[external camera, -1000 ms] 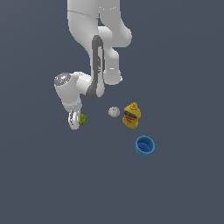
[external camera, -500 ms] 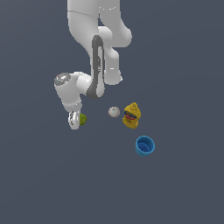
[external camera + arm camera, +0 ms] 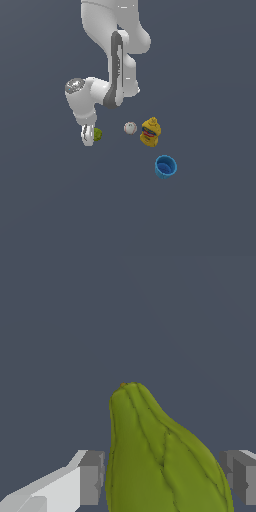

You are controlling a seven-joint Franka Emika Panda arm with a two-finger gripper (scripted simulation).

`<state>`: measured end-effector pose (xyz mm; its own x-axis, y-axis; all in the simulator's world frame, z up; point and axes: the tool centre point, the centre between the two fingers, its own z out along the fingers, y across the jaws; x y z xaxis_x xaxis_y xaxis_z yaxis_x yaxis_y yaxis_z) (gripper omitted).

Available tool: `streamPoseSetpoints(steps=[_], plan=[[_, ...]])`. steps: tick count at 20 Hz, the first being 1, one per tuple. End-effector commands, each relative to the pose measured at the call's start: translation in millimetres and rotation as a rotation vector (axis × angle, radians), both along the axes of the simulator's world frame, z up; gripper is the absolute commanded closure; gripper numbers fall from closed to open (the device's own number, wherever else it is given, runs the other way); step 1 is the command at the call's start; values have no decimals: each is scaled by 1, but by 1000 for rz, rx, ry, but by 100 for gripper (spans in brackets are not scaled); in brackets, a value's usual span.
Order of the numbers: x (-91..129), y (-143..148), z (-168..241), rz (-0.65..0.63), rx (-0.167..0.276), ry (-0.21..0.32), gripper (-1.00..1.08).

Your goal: Pick up a designated object from a clutter of objects.

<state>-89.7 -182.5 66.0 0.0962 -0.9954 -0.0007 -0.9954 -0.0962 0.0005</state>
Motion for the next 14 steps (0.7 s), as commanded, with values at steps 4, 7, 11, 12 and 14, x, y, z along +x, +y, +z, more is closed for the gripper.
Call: streamPoseSetpoints(steps=[4,7,11,12,14], plan=[[6,25,30,0,0,-2,108],[10,43,51,0,-2,-1,108],[16,71,84,-1,-4,-1,108],[18,78,93,-1,-4,-1,108],[22,94,112,-1,-5,-1,108]])
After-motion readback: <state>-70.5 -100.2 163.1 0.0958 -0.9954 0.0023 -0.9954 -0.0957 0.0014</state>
